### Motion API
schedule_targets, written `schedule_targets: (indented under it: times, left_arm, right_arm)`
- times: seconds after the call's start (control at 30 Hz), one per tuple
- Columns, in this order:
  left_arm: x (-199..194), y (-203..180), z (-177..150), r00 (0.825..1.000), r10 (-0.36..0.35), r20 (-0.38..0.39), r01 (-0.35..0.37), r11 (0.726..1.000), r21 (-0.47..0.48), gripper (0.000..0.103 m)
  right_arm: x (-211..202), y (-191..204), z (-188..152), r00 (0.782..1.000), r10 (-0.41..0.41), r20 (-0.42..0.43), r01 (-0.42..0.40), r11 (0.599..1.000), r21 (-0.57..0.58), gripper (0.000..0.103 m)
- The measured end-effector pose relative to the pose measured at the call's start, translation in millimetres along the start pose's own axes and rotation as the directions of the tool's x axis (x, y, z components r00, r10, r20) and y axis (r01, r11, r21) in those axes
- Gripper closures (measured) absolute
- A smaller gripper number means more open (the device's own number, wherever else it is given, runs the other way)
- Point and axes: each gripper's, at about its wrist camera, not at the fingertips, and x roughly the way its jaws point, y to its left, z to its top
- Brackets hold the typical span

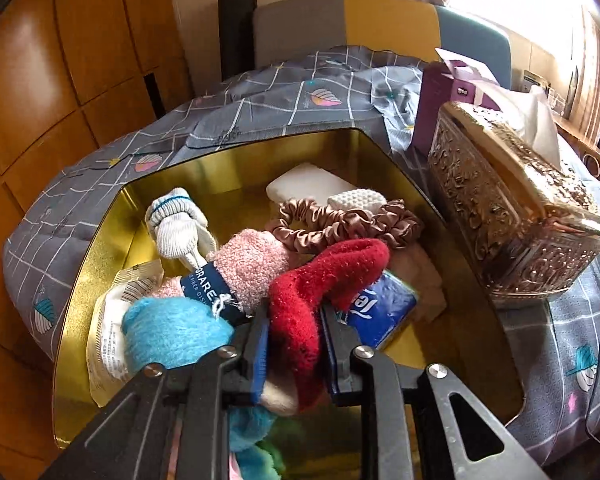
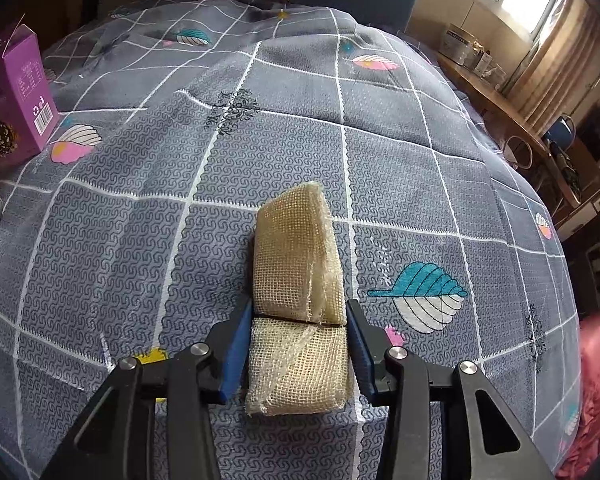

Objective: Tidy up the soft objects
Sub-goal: 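Carry the red sock into the gold tray and open the left gripper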

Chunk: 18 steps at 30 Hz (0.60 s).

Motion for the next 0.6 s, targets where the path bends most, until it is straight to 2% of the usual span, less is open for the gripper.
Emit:
schedule_targets:
  times: [0.07, 0.2, 0.6]
  left_arm:
    - [-3.7, -0.7, 0.6, 1.0, -0.012, 0.004, 0.012, 1.0, -0.003, 0.072]
    - [-10.9, 0.0, 5.3, 1.0, -0.028, -0.004, 0.028, 0.999, -0.018, 0.067]
    - [-35.8, 4.2, 13.3, 0.999, -0.021, 0.029, 0.022, 0.999, -0.028, 0.066]
  right_arm:
    - [0.4, -0.5, 0.6, 1.0, 0.0, 0.0, 0.0, 1.0, -0.001, 0.058]
    - [0.9, -1.7, 1.5, 1.0, 0.0, 0.0, 0.0, 1.0, -0.003, 0.058]
    - [1.6, -2.5, 2.0, 1.0, -0.003, 0.002, 0.003, 1.0, -0.012, 0.058]
